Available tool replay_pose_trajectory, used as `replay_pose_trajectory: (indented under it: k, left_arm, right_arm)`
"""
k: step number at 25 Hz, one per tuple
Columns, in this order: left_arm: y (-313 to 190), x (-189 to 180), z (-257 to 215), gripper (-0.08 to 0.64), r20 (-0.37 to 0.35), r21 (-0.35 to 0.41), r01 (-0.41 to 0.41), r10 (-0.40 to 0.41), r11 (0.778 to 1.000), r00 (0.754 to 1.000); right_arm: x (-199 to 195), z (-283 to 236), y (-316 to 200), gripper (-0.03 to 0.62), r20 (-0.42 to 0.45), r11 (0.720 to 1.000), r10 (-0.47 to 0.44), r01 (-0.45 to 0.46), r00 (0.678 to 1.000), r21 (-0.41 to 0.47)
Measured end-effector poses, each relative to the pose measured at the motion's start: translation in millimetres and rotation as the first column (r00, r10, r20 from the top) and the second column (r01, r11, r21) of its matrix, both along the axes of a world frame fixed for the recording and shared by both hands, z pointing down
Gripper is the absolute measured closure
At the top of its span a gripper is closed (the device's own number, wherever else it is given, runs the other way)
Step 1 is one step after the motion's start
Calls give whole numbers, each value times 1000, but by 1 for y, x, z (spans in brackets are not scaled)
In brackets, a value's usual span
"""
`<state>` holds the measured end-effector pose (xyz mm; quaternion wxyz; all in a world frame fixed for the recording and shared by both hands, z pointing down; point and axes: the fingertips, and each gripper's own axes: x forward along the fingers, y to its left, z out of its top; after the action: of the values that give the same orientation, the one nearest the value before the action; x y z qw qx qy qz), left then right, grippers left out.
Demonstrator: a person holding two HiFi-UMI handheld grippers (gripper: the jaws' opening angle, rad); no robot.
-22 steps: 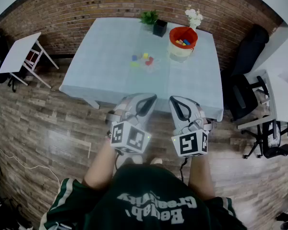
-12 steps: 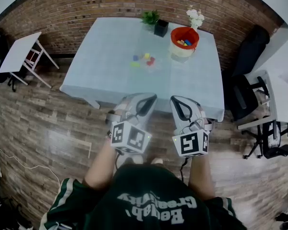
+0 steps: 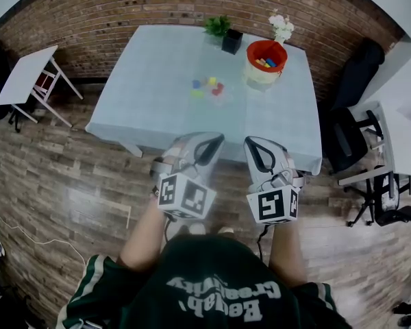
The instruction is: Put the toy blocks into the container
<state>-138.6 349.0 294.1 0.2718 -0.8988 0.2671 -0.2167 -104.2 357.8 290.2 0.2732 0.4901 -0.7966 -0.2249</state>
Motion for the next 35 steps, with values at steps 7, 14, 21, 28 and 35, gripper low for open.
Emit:
replay_pose_trajectory:
  k: [7,14,21,28,35]
  left_arm:
    - [-12,-22,0,557,3,3,2,-2,1000,1000]
    - [-50,-24,8,557,9,1,38,-38,999,999]
    - [-112,-6,17,557,31,-5,87,-87,996,996]
    - [-184,22,17,557,53,-12,151,-150,988,987]
    - [-255,47,22,557,85,-11,217,-216,976,973]
  right_arm:
    - [-15,0,-12,586,15,1000,9,-9,1000,4]
    - [-15,5,-49,586,22,1000,-18,18,1000,11]
    - [6,11,-113,586,32,998,-67,66,997,11]
    - [34,6,-189,586,46,990,-140,139,989,9]
    - [59,5,-262,586,58,976,-216,215,975,14]
